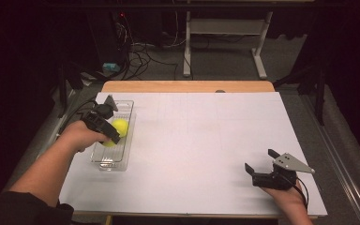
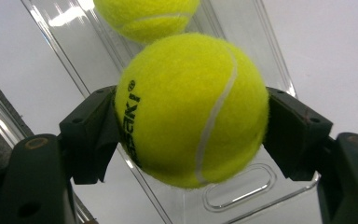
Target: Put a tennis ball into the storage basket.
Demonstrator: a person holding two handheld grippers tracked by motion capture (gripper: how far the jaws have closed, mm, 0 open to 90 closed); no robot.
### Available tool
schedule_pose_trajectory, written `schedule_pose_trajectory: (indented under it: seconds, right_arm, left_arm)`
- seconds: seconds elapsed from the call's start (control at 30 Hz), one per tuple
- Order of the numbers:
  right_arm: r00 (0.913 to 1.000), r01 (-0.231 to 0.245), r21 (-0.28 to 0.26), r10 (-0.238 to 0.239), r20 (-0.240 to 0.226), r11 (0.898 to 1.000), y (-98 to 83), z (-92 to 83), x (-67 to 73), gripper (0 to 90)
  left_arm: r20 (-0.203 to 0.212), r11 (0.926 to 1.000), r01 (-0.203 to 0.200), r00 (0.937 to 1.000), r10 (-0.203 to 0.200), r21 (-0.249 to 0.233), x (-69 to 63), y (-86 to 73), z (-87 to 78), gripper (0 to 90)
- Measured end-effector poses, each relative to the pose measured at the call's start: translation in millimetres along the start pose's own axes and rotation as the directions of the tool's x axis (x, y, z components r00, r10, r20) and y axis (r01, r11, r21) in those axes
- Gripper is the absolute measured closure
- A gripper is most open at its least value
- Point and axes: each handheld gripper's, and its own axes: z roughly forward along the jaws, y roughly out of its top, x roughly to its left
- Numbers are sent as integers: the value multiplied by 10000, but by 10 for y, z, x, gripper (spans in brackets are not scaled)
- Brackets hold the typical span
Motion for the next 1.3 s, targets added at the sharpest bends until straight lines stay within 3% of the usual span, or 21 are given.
schedule_pose_trajectory:
  seconds: [0.47, 0.5, 0.57, 0.6, 0.77, 1.0, 1.3]
  right_arm:
    - [10000, 38, 52, -38, 7, 10000, -6, 5, 13, 0]
    - [10000, 44, 51, -44, 11, 10000, -6, 6, 13, 0]
    - [10000, 34, 56, -35, 21, 10000, -5, 2, 14, 0]
    - [10000, 31, 56, -31, 25, 10000, -4, 2, 14, 0]
    - [10000, 47, 46, -47, 6, 10000, 3, 0, 20, 0]
    - [10000, 19, 5, -19, 7, 10000, 9, -6, 21, 0]
    - [10000, 21, -2, -21, -4, 10000, 13, -6, 27, 0]
  left_arm:
    - [94, 9999, -75, 9999, 73, 131, -17, 6, 141, 253]
    - [100, 9999, -127, 9999, 127, 2, -22, 5, 105, 220]
    - [171, 9989, -194, 9997, 201, -430, -27, 0, 0, 49]
    - [147, 9983, -250, 9996, 258, -520, -33, -3, -45, 18]
    - [53, 9974, -451, 9989, 455, -557, -108, -7, -140, 5]
    - [-12, 9956, -833, 9965, 833, -435, -309, 63, -97, 5]
    - [75, 9874, -1528, 9882, 1532, -401, -673, 228, -43, 5]
